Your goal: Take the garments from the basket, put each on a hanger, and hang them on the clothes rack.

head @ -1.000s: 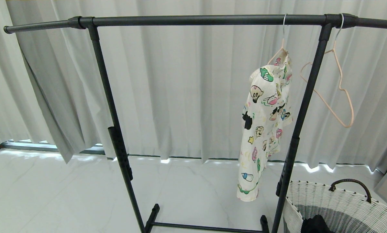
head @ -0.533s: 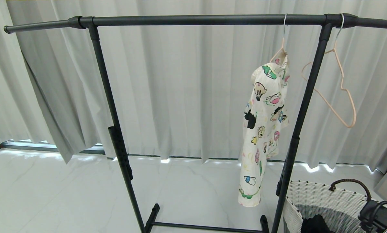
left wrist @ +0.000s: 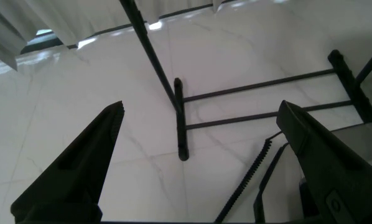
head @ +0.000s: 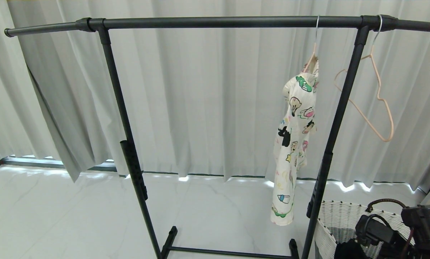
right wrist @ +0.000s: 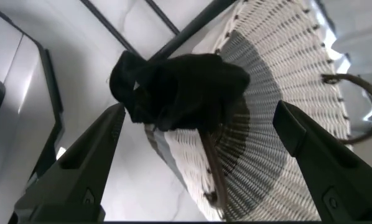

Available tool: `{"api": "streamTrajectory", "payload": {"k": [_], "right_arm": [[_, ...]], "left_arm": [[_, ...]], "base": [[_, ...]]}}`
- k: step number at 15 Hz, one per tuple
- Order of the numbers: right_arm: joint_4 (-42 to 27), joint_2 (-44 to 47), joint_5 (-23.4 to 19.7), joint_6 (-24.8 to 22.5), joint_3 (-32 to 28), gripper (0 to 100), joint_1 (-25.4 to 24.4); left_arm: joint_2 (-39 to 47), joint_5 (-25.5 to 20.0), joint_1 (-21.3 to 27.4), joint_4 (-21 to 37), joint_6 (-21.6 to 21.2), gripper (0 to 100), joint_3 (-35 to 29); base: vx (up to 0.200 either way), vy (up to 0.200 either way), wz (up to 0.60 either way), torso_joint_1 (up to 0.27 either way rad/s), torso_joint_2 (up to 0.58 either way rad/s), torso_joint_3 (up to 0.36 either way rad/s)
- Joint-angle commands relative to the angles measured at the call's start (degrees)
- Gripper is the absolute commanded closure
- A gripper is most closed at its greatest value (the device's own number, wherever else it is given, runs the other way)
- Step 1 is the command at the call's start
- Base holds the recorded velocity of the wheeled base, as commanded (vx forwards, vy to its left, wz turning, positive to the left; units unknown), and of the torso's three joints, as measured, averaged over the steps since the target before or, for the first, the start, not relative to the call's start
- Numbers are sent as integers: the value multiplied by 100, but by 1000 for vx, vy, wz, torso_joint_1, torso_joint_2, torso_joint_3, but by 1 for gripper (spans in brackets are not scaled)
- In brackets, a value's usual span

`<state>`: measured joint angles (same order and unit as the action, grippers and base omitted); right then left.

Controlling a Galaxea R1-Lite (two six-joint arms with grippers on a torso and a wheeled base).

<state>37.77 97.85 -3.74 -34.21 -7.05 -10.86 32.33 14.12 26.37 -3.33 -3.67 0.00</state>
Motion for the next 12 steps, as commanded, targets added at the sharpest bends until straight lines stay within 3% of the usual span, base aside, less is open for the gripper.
{"api": "streamTrajectory", "payload": {"k": [1,4,8,12], "right_arm": [[47,735,119,2,-253,0,40],[398,1359,550,2,-561,0,111],[2349,2423,1438,2,-341,0,75],[2472,2423,1552,2,-245,0,67]], "left_arm": [[-43,3,9,-1,-2,0,0],[-78,3,9,-10,-2,0,0],[-113,3,9,-1,-2,0,0],[-104,3,17,-1,-2,0,0]], "base": [[0,0,0,0,0,0],[0,0,0,0,0,0],[0,0,0,0,0,0],[0,0,0,0,0,0]]}}
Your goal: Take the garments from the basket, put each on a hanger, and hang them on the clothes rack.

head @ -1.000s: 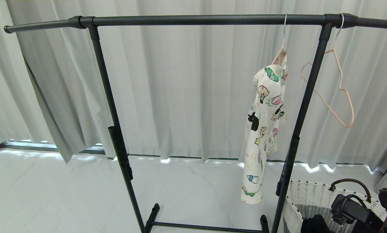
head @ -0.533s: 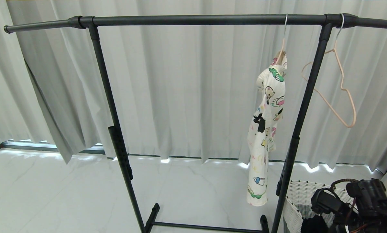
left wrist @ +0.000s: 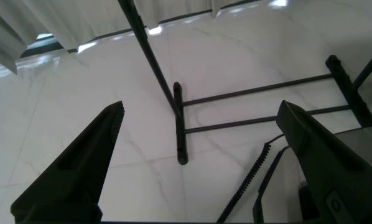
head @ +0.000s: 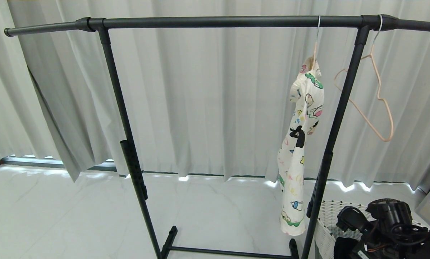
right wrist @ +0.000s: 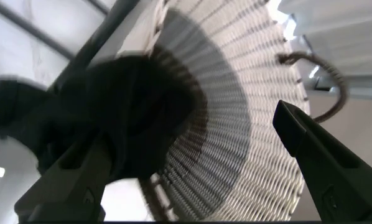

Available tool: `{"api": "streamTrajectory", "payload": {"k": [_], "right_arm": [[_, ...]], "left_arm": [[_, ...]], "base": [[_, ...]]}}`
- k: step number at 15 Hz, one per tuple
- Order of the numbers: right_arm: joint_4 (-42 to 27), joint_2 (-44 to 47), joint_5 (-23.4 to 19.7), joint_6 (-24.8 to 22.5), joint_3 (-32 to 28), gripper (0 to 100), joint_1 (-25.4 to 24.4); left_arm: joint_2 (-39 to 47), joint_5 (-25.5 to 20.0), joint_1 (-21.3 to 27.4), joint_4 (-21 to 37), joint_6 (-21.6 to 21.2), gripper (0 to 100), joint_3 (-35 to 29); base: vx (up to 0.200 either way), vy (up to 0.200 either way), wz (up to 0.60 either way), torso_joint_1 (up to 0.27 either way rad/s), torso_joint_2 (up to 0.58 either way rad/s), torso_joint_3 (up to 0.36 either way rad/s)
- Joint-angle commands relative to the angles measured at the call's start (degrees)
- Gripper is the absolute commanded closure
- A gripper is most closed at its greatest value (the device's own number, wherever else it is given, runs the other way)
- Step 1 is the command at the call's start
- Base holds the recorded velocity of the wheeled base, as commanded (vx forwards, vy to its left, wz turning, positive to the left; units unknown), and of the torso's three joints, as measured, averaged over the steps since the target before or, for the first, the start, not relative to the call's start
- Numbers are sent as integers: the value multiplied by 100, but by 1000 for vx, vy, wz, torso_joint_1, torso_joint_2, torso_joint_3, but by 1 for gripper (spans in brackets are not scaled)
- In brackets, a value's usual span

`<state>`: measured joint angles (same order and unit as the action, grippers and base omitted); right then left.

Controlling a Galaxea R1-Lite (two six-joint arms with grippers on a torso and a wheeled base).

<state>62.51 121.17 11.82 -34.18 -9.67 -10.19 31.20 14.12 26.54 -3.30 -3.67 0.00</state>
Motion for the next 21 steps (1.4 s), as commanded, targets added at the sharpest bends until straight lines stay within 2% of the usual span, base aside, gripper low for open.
{"api": "streamTrajectory", "payload": {"k": [1,2,6,9,12,14,15,16,19,20,21], "right_arm": [[-2,73,4,-1,53,0,-27],[6,73,4,-1,79,100,-44],[6,-314,22,-9,167,100,-141],[6,-1157,373,-45,967,100,-387],[-11,-1764,443,-97,958,100,-387],[-310,-2001,514,-185,642,100,-255],[-1022,-2344,514,-256,246,100,-220],[-2191,-2783,514,-273,-316,100,-220],[-7034,-4084,470,-212,-2707,100,-273],[-7649,-4199,461,-176,-3076,100,-290],[-8484,-4374,443,61,-3639,100,-413]], "left_arm": [[1,3,0,-4,-2,0,0],[1,3,0,-4,-2,0,0],[-8,3,0,-4,-2,0,0],[-43,-5,0,-4,-2,0,0],[80,-128,0,-4,7,0,0],[194,-146,-8,-4,15,0,0],[194,-146,-8,-4,15,0,0],[185,-146,-17,-4,15,0,0],[159,-146,-26,-4,15,0,0],[159,-146,-26,-4,15,0,0],[159,-146,-26,-4,15,0,0]], "base": [[0,0,0,0,0,0],[0,0,0,0,0,0],[0,0,0,0,0,0],[0,0,0,0,0,0],[0,0,0,0,0,0],[0,0,0,0,0,0],[-200,0,0,2,7,-2],[-200,0,0,7,7,7],[-200,0,0,14,5,1],[-200,0,0,2,7,7],[-200,0,0,-2,-2,2]]}}
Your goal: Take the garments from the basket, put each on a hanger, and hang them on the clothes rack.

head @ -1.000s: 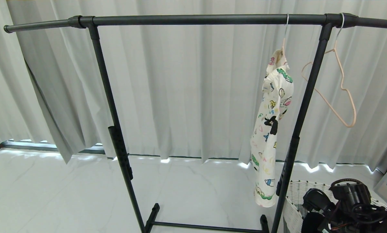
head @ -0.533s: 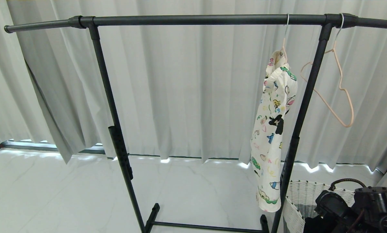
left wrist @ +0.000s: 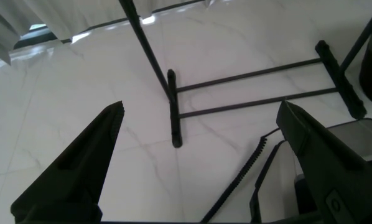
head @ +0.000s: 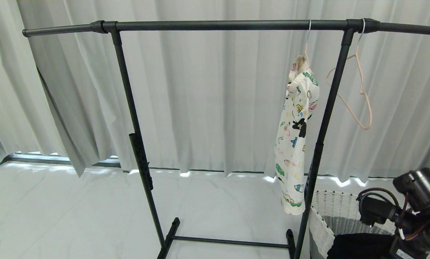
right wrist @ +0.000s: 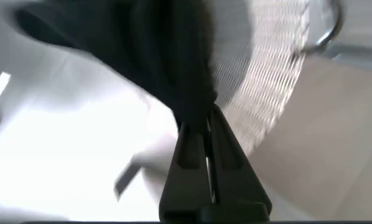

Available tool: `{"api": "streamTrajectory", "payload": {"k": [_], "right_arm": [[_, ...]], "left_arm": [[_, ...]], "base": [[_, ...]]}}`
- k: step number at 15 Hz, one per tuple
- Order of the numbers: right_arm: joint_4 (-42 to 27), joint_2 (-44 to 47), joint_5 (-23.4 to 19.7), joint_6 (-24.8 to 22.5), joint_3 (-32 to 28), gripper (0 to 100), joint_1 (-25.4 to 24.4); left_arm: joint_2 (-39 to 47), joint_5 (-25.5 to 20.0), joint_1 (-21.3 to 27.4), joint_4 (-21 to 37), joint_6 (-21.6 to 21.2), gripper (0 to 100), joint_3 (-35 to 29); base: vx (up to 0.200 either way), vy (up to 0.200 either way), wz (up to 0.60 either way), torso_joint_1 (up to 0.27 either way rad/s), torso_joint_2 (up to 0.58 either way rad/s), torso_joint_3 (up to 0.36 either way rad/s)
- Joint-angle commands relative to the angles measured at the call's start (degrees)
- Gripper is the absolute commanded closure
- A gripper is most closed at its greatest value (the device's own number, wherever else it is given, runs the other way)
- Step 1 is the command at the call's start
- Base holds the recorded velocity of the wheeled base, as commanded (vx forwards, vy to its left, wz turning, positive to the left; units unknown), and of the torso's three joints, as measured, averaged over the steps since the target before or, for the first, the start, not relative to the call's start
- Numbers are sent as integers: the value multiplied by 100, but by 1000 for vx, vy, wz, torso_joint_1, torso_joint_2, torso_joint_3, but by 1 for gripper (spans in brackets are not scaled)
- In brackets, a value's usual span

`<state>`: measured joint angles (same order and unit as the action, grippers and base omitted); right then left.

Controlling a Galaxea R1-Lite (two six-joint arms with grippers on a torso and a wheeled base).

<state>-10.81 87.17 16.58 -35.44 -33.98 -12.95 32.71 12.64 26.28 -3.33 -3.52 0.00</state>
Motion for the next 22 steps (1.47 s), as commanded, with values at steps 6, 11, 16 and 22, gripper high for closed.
{"api": "streamTrajectory", "payload": {"k": [6,11,16,22], "right_arm": [[-1160,-1176,-32,529,-1542,100,-1140],[-1160,-825,-41,1188,-2060,100,-2116],[-1142,-500,-682,2138,-2447,100,-3179],[-132,107,-1473,2498,-2808,100,-3979]], "left_arm": [[-72,1,-18,-1,1,0,0],[-80,1,-27,-1,1,0,0],[-300,-16,0,-1,1,0,0],[-634,-658,44,-1,10,0,0]], "base": [[-200,0,0,4,0,4],[-200,0,0,0,1,1],[0,0,0,0,0,0],[0,0,0,0,0,0]]}}
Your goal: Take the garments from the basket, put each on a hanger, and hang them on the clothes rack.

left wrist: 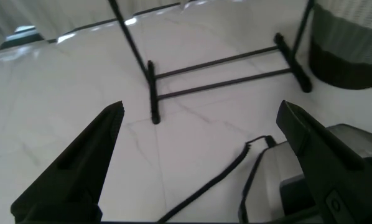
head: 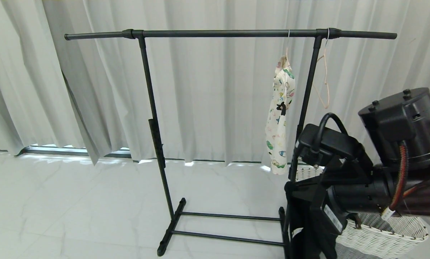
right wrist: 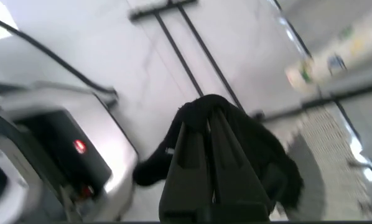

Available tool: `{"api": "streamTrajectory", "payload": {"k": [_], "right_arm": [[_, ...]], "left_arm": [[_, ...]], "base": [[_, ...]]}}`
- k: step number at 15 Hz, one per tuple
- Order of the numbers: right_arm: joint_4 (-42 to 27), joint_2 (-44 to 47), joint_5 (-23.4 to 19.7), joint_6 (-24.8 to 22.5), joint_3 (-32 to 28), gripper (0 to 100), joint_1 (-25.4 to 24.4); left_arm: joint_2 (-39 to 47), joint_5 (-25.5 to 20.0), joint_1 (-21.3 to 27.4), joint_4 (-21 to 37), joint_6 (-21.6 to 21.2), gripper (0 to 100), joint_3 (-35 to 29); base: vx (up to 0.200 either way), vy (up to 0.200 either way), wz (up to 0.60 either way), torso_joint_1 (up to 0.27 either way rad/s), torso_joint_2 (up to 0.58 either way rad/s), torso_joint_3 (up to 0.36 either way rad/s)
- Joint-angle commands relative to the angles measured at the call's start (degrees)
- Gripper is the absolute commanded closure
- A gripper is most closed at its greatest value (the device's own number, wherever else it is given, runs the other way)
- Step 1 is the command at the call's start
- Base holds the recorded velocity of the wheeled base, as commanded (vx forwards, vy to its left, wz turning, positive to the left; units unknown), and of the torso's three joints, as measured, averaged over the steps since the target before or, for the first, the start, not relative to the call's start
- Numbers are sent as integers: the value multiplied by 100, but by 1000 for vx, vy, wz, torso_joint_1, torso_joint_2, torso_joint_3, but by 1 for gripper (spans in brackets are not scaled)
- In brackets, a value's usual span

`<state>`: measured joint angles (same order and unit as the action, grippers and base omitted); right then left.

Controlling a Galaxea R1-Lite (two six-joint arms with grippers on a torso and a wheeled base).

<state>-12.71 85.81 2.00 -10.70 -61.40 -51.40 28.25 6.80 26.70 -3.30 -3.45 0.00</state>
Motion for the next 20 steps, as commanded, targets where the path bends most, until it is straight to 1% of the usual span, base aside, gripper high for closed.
{"api": "streamTrajectory", "payload": {"k": [1,2,3,5,9,10,11,12,13,14,15,16,18,19,20], "right_arm": [[208,349,-33,60,-144,100,-204],[243,437,-51,60,-232,100,-239],[243,507,-59,60,-328,100,-292],[243,568,-51,60,-381,100,-318],[252,560,-51,60,-381,100,-318],[261,568,-51,60,-381,100,-318],[261,560,-51,60,-372,100,-318],[261,560,-59,60,-372,100,-327],[270,568,-59,60,-381,100,-336],[278,568,-51,60,-390,100,-362],[305,560,-42,60,-390,100,-371],[384,525,-42,68,-390,100,-371],[568,481,-42,60,-390,100,-371],[709,463,-42,77,-381,100,-398],[779,437,-51,112,-381,100,-424]], "left_arm": [[-320,-364,2,-4,11,0,0],[-443,-566,-7,111,55,0,0],[-539,-601,2,242,46,0,0],[-601,-601,2,234,37,0,0],[-1251,-619,-33,234,20,0,0],[-1216,-628,-42,225,37,0,-141],[-434,-584,-7,234,503,0,-1125],[471,-584,-24,119,1057,0,-2021],[1359,-592,-42,-118,1101,0,-2865],[2194,-610,-24,-390,1031,0,-3428],[2756,-619,125,-513,767,0,-3727],[3266,-619,406,-636,468,0,-3885],[4048,-619,1013,-1129,398,0,-3911],[4558,-592,1523,-1586,424,0,-3902],[4848,-584,1751,-1761,433,0,-3885]], "base": [[0,0,0,0,0,0],[0,0,0,0,0,0],[0,0,0,0,0,0],[0,0,0,0,0,0],[0,0,0,0,0,0],[0,0,0,0,0,0],[0,0,0,0,0,0],[0,0,0,0,0,0],[0,0,0,0,0,0],[0,0,0,0,0,0],[0,0,0,0,0,0],[0,0,0,0,0,0],[0,0,0,0,0,0],[0,0,0,0,0,0],[0,0,0,0,0,0]]}}
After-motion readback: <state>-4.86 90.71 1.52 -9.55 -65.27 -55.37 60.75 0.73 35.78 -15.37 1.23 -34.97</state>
